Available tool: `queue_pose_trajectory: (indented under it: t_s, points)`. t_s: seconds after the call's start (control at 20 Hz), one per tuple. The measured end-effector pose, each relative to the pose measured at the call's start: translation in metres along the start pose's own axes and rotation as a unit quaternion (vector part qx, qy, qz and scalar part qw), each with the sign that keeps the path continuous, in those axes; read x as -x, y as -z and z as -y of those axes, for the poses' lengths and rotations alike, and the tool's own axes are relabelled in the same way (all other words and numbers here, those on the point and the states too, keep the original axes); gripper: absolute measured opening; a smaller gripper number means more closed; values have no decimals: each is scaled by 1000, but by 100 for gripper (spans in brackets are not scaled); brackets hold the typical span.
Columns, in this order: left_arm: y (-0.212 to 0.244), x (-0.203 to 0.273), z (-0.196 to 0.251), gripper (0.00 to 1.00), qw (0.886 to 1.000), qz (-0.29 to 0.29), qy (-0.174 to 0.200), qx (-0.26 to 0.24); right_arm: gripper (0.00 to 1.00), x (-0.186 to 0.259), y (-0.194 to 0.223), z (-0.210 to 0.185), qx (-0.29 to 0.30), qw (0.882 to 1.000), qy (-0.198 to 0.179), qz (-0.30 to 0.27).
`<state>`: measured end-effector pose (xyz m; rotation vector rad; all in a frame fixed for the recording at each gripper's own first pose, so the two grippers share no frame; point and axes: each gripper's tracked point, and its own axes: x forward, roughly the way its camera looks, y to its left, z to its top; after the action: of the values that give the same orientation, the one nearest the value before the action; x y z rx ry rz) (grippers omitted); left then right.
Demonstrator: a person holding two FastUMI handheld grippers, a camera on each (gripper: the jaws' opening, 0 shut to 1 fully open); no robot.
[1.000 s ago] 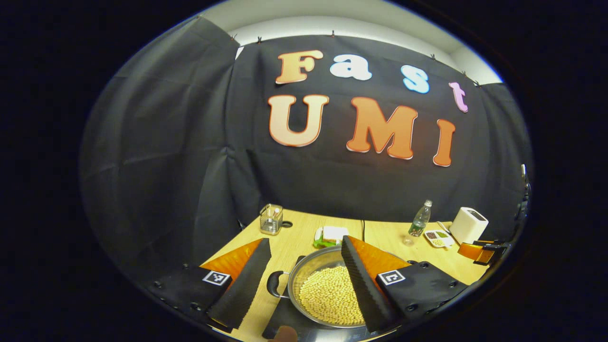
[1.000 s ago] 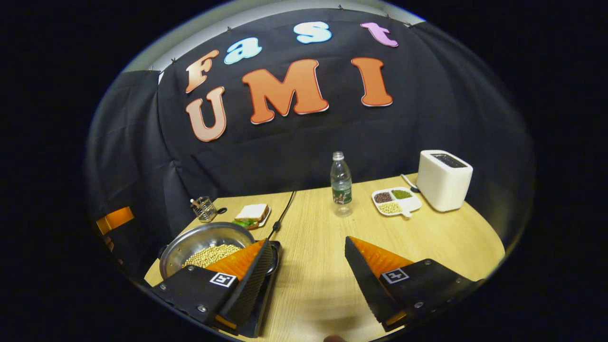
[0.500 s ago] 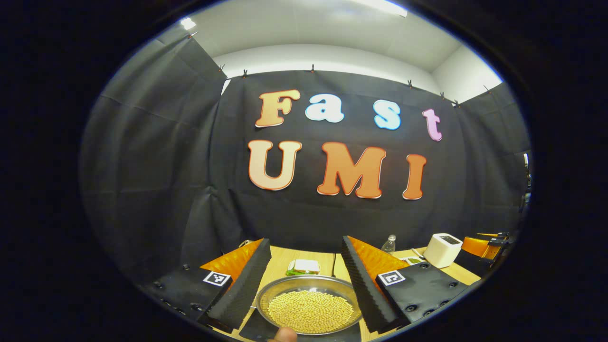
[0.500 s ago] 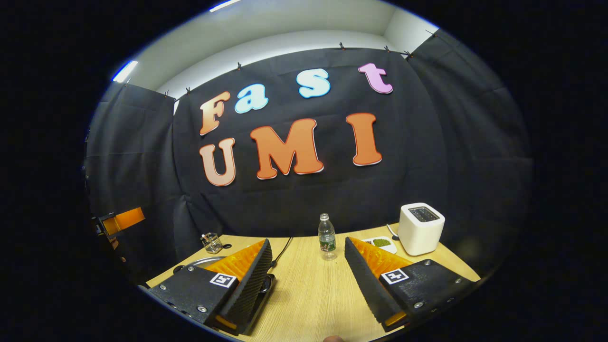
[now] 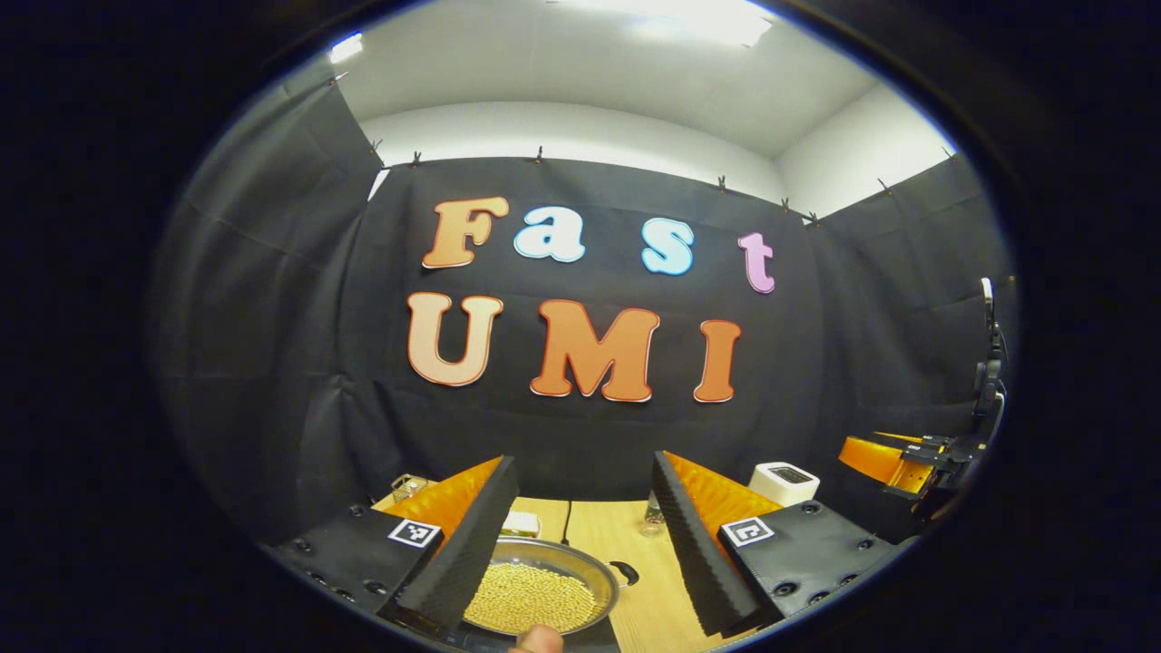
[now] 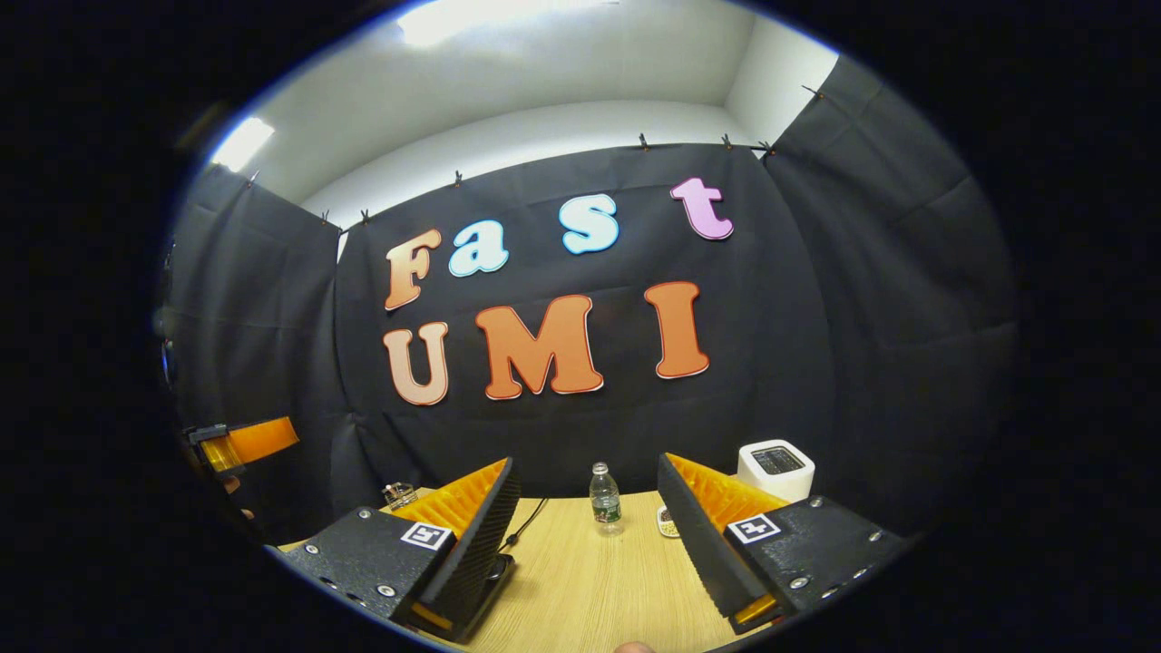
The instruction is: First push the handle of the pot to place it horizontally, then grasp the pot with both hands and set it on the induction cooktop.
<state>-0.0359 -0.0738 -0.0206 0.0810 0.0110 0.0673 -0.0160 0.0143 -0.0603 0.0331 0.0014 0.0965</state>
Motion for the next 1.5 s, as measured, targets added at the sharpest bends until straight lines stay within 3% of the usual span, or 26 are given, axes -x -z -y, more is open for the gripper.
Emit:
queue_pose_trajectory:
  t_s: [0.05, 0.55, 1.05, 1.5]
  points:
    - [4, -3, 2, 97, 1000, -6, 1, 0, 95, 1, 4, -1, 0, 1000, -2, -3]
    - [13, -21, -18, 97, 999, -16, -29, 10, 95, -14, 30, -16, 12, 999, -28, -36]
    - [7, -21, -56, 97, 997, -15, -82, -6, 95, -19, -1, -19, 32, 999, -34, -9]
    - [11, -20, -54, 97, 997, -9, -80, 0, 95, -15, -8, -11, 41, 999, -23, -2]
